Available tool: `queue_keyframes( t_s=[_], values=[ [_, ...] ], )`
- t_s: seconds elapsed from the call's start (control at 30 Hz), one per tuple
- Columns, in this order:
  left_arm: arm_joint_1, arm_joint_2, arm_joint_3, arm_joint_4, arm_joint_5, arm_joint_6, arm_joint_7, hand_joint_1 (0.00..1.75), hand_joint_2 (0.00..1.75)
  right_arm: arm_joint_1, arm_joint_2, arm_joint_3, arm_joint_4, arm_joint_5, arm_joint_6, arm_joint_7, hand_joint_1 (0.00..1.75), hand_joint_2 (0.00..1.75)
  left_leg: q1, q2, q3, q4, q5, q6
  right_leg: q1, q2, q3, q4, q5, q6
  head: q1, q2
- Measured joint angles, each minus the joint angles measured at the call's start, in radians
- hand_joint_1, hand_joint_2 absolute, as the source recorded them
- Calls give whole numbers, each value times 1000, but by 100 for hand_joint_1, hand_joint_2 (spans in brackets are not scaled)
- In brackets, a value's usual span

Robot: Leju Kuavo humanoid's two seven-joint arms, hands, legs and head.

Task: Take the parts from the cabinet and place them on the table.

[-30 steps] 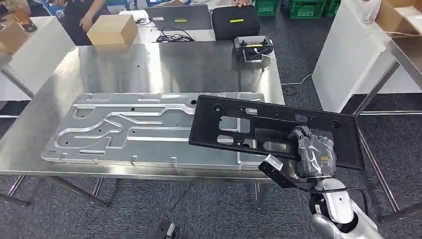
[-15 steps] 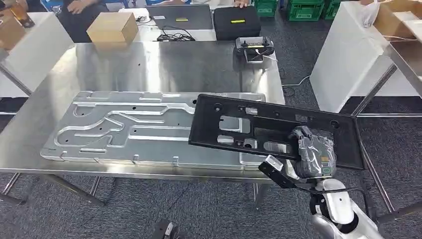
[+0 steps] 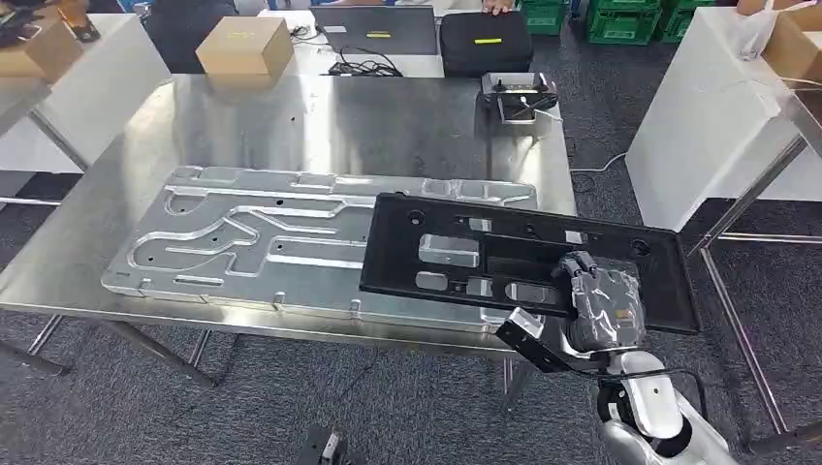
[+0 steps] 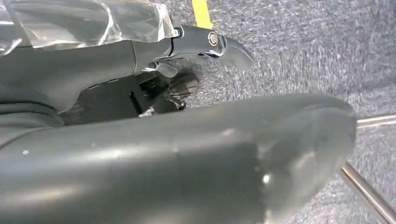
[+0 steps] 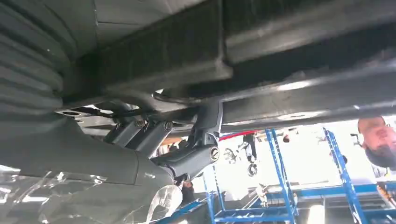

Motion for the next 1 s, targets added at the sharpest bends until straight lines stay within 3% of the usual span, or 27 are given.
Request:
queue_keyframes(
  t_s=[0.03,0.1,0.17,0.2,0.23,0.3,0.33,0.37,0.47,0.5,0.53,0.57,0.6,0.63,0.67,0.7,0.73,0.77,0.83,0.87,0.9,0.97,1.0],
  values=[
    [1,-2,0,0,0,0,0,0,0,-2,0,0,-2,2,1,-1,175,175,-3,19,-8,24,-19,-15,2,-5,1,-2,1,-6,-1,0],
    [-1,-1,0,0,1,0,0,0,0,-2,0,0,-3,2,3,-3,175,175,19,45,-75,166,-93,-42,1,-24,0,-2,1,-8,-1,0],
    [1,-1,0,0,3,-1,0,0,0,-1,0,0,-2,3,8,-3,175,175,37,52,-141,306,-143,-55,1,-41,-1,-2,0,-8,-1,0],
    [2,-1,0,0,5,-2,0,0,0,-1,0,1,-3,4,9,-4,175,175,43,55,-151,322,-139,-58,1,-51,-1,-2,0,-8,-1,0],
    [3,-1,0,0,7,-2,0,0,0,-1,0,1,-3,5,11,-5,175,175,47,58,-135,286,-116,-60,1,-61,-1,-2,0,-8,-1,0],
    [1,-1,0,0,11,-2,1,0,0,-1,0,2,-5,6,12,-6,175,175,46,77,-39,99,-33,-56,0,-81,2,-3,0,-8,-1,0],
    [-1,-1,0,0,14,-2,1,0,0,-4,0,1,-6,8,12,-6,175,175,40,117,14,7,-3,-48,0,-91,6,-5,0,-7,-1,0],
    [-3,-1,0,0,14,-2,1,0,0,-3,0,0,-10,9,12,-6,175,175,33,144,20,-18,-6,-51,2,-101,11,-9,-1,-4,-1,0],
    [-3,-1,0,0,14,-3,3,0,0,-4,0,0,-11,10,15,-6,175,175,24,114,13,-26,-1,-36,-1,-132,26,-29,5,15,-1,0],
    [-2,-1,0,0,14,-3,4,0,0,-4,1,0,-13,10,15,-6,175,175,22,100,19,-46,9,-25,-1,-143,39,-41,8,25,-1,0],
    [4,-1,0,0,14,-2,6,0,0,-1,0,0,-13,10,15,-6,175,175,38,85,47,-70,30,-23,-4,-118,41,-31,0,28,0,0],
    [0,-1,0,0,14,-2,5,0,0,-3,0,0,-13,10,15,-7,175,175,33,75,49,-82,33,-12,0,-72,27,4,-31,24,0,0],
    [-2,-1,1,0,16,-1,7,0,0,-3,0,0,-15,11,15,-7,175,175,31,70,47,-80,40,-4,2,-43,-6,79,-75,17,2,0],
    [-1,-2,1,0,14,-2,7,0,0,4,-3,0,-15,10,15,-7,175,175,29,57,48,-80,40,-4,7,-25,-47,168,-114,14,1,0],
    [0,-5,1,0,14,-2,8,0,0,7,-4,0,-15,10,15,-7,175,175,26,46,47,-79,39,-3,11,-19,-81,235,-135,13,2,0],
    [1,-6,1,0,14,0,19,0,0,11,-3,0,-15,10,12,-7,175,175,23,38,47,-77,38,-2,13,-17,-102,267,-132,13,2,0],
    [2,-6,1,0,14,3,35,0,0,13,-3,0,-15,7,10,-7,175,175,21,29,49,-76,37,-1,14,-17,-97,245,-107,12,2,0],
    [2,-6,1,0,14,5,52,0,0,13,-3,0,-15,3,9,-10,175,175,21,20,50,-72,34,-1,14,-17,-74,184,-65,11,2,0],
    [3,-6,1,0,15,8,80,0,0,13,-3,-1,-15,-2,3,-15,175,175,23,8,47,-50,17,-10,11,-14,6,-8,36,15,2,0],
    [1,-5,1,0,16,8,88,0,0,10,-3,-1,-13,-5,0,-18,175,175,17,6,35,-36,8,-18,14,-3,11,-19,13,14,2,0],
    [0,-5,1,0,17,5,96,0,0,7,-2,-2,-13,-6,-3,-21,175,175,17,5,22,-22,2,-17,13,-4,4,-21,15,3,1,0],
    [1,-5,1,0,14,-7,101,0,0,8,1,-2,-13,-8,-4,-24,175,175,18,5,21,-27,-3,-14,16,-5,2,-20,10,-4,1,0],
    [1,-4,1,0,11,-13,101,0,0,8,1,-2,-13,-8,-6,-24,175,175,18,5,21,-23,-8,-15,11,-6,4,-21,8,-8,1,0]
  ],
)
